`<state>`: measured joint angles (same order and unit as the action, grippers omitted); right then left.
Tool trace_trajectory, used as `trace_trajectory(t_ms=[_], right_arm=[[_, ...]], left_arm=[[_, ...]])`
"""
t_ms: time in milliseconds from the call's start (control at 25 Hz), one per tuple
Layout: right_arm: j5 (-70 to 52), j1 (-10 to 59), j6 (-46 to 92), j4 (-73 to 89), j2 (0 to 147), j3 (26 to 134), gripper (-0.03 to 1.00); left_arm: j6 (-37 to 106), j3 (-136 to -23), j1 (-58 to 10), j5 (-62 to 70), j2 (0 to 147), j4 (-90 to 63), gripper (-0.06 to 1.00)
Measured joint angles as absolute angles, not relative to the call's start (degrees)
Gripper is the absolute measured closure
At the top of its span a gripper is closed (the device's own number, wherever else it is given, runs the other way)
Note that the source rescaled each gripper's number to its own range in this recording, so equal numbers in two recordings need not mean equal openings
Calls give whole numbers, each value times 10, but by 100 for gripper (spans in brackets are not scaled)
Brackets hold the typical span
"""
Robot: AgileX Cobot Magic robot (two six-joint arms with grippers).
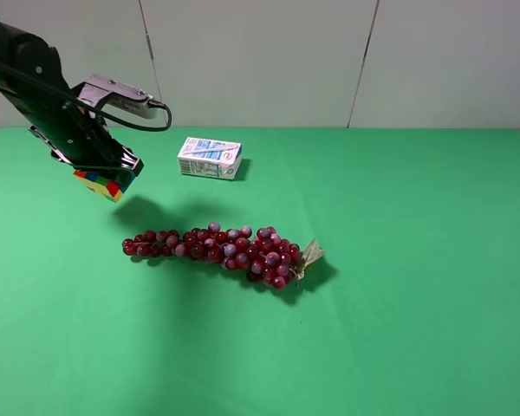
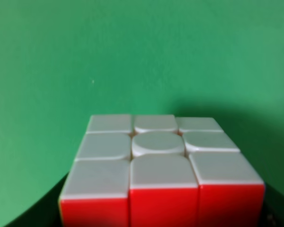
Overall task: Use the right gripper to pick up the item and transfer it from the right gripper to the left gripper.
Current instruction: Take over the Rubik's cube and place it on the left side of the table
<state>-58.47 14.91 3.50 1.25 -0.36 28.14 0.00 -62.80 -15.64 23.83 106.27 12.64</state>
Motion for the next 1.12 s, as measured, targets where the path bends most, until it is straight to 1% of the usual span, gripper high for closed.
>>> trace_trajectory(t_ms=[280, 640, 680, 720, 760, 800, 840, 880, 960, 1120], right_arm=[[-585, 149, 35, 13, -4, 281, -3], [-584, 149, 35, 13, -4, 281, -3], [-584, 149, 35, 13, -4, 281, -3], [-584, 149, 35, 13, -4, 281, -3], [-584, 149, 35, 13, -4, 281, -3], [-584, 149, 35, 13, -4, 281, -3], [-584, 149, 35, 13, -4, 281, -3], [-584, 149, 35, 13, -4, 281, -3], [-584, 149, 35, 13, -4, 281, -3], [-584, 149, 35, 13, -4, 281, -3]], left_arm=[[0, -641, -156, 249, 1111, 126, 94], [0, -643, -156, 244, 1116, 126, 93], [0, -643, -156, 244, 1116, 126, 85], [0, -643, -156, 243, 1116, 126, 65], [0, -643, -156, 241, 1116, 126, 42], [0, -643, -156, 239, 1116, 126, 24], [0, -643, -156, 239, 1116, 126, 14], [0, -643, -156, 239, 1116, 126, 7], [0, -643, -156, 239, 1116, 126, 0], [0, -643, -156, 249, 1116, 126, -4]])
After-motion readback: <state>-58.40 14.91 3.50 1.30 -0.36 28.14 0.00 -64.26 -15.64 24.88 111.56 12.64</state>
